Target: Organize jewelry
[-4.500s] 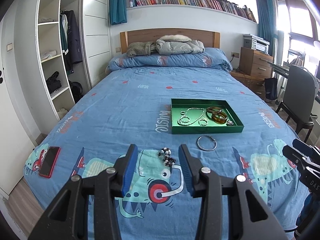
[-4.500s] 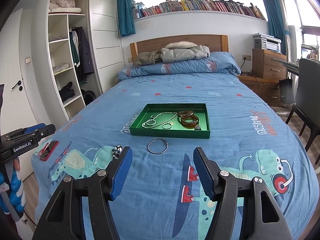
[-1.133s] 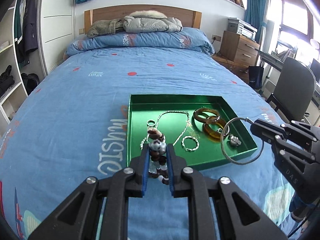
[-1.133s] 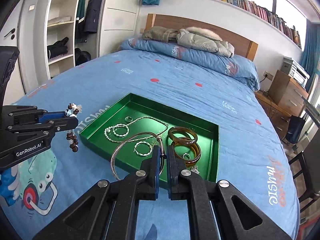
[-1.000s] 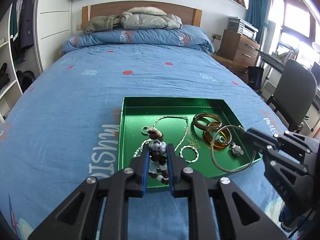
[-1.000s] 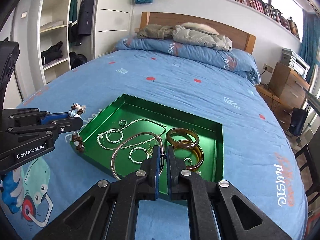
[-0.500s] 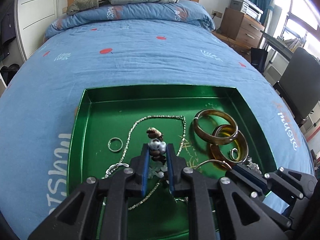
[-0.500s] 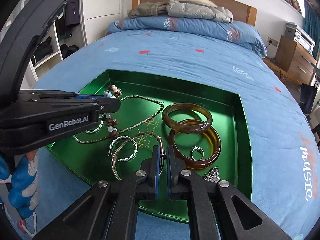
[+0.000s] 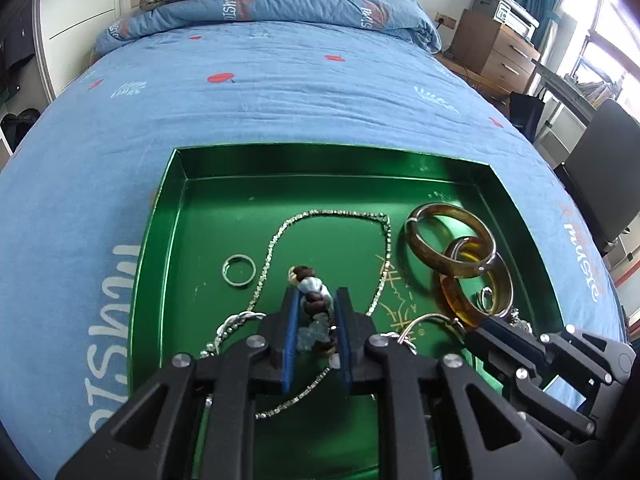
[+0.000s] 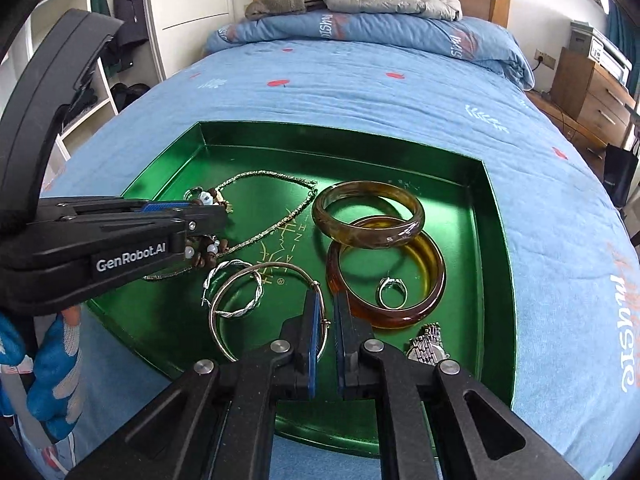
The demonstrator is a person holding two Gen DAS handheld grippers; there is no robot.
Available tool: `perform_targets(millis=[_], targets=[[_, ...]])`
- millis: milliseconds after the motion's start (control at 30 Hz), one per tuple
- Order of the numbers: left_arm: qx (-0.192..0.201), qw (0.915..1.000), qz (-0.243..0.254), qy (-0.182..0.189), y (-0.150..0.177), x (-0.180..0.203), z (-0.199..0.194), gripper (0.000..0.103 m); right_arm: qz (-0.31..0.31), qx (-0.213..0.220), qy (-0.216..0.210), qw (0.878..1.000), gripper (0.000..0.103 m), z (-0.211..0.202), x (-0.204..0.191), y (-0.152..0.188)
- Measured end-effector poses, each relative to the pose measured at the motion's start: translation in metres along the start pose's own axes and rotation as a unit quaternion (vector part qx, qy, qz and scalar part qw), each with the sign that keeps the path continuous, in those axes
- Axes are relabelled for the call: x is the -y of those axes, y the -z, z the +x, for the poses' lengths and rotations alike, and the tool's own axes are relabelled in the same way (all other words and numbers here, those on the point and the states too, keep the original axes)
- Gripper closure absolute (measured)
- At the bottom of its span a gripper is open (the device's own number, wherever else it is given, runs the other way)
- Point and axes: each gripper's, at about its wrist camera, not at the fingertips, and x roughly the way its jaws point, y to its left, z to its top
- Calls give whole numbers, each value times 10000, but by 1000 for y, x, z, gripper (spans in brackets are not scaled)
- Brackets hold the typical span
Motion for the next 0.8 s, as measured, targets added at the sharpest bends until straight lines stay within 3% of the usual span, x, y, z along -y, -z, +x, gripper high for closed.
perform_targets(millis=[267,467,533,733,800], targets=[[572,9984,1,3,13,4,-71,61,340,437,-4,9985,70,-43,4,0],[1086,9940,-17,-136,46,9,-144,50,453,971,117,9942,40,-109,0,20],[1212,9923,12,-248,63,13,-165,47,503,1149,211,9919,23,-132,-2,30],[1501,9864,154,-652,115,24,-216,46,517,1639,370,9844,4,-195,-15,63],[1590,9841,203,-768,129,30,-232,46,529,1748,363,9825,2,-213,-18,75]])
